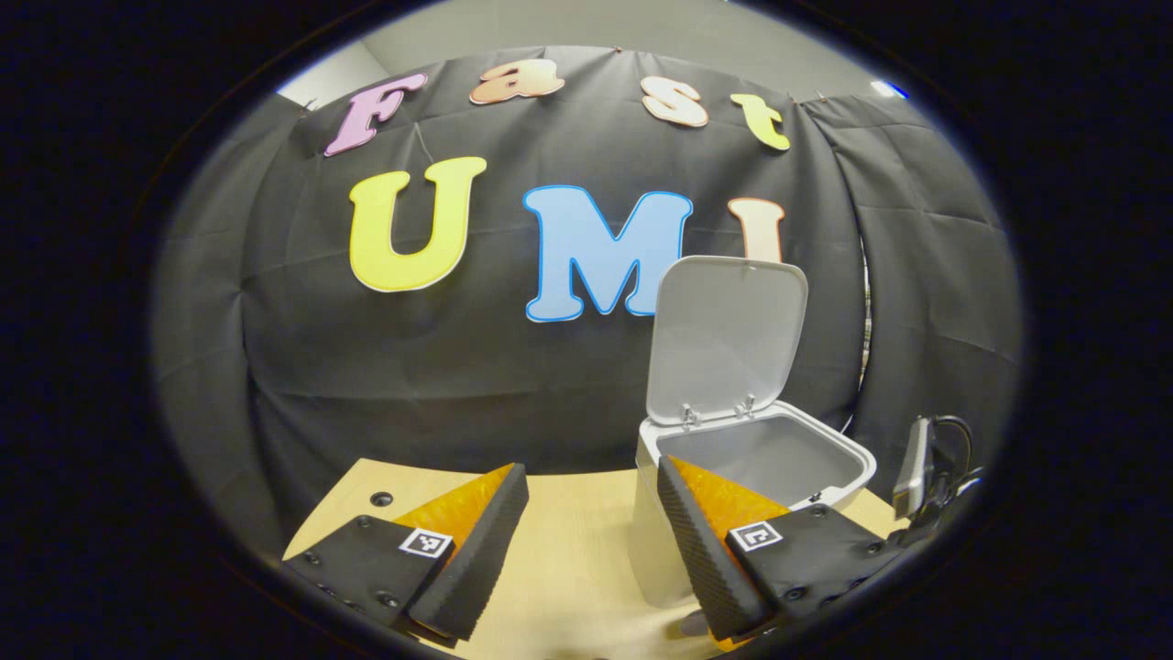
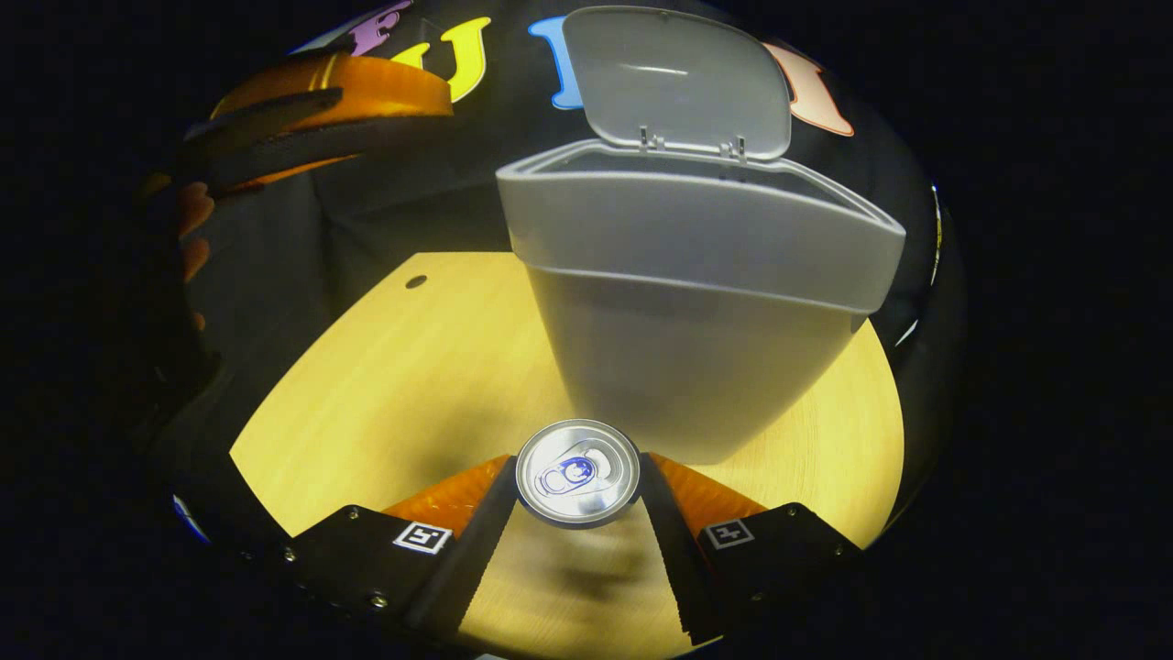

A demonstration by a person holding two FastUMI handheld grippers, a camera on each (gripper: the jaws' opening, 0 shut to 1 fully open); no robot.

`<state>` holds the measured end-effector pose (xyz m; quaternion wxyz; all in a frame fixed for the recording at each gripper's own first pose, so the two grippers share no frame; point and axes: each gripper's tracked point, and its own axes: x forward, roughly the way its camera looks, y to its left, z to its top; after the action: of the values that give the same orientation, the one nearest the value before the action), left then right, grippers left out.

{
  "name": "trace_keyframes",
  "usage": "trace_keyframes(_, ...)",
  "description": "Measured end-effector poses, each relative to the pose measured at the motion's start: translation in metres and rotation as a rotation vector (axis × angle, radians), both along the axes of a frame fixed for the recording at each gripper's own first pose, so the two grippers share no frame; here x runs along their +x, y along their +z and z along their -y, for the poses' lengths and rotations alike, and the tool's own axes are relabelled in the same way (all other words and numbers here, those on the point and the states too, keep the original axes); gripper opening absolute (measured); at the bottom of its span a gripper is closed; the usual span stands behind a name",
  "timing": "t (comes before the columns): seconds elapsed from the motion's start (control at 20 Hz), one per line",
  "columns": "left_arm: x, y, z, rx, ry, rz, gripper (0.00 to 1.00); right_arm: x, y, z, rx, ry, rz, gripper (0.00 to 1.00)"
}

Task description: Press the lid of the desktop garbage bin to open it, pick up the crumpled paper on the desktop and throw it into the bin, then pick up the pop can on the desktop and drop it into the bin, and finally close the garbage bin lid.

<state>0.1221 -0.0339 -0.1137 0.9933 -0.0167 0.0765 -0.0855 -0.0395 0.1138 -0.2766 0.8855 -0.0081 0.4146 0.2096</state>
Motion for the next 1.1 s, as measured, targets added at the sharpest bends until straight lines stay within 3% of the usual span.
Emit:
trace_keyframes(0.15, -0.001, 0.003, 0.001, 0.006, -0.004, 0.005, 0.91, 0.001, 0.016, -0.008, 0.041, 0.01, 0.037, 0.85)
trace_keyframes(0.2, -0.002, 0.003, 0.001, 0.009, -0.004, 0.006, 0.94, 0.002, 0.022, -0.011, 0.057, 0.012, 0.052, 0.85)
trace_keyframes(0.25, -0.001, 0.003, 0.0, 0.012, -0.004, 0.006, 0.91, 0.003, 0.027, -0.013, 0.072, 0.014, 0.067, 0.85)
trace_keyframes(0.65, -0.002, 0.003, -0.009, 0.024, 0.01, 0.006, 0.94, 0.014, 0.082, -0.027, 0.19, 0.044, 0.252, 0.84)
trace_keyframes(0.8, -0.001, 0.002, -0.015, 0.026, 0.022, 0.003, 0.98, 0.017, 0.105, -0.03, 0.214, 0.06, 0.328, 0.85)
trace_keyframes(0.9, -0.002, 0.0, -0.019, 0.025, 0.029, 0.002, 0.91, 0.02, 0.119, -0.033, 0.233, 0.067, 0.369, 0.85)
trace_keyframes(0.95, -0.001, 0.0, -0.02, 0.024, 0.032, 0.003, 0.98, 0.021, 0.124, -0.034, 0.241, 0.069, 0.384, 0.84)
trace_keyframes(1.1, -0.002, -0.002, -0.022, 0.022, 0.039, -0.004, 0.94, 0.027, 0.139, -0.037, 0.243, 0.077, 0.429, 0.84)
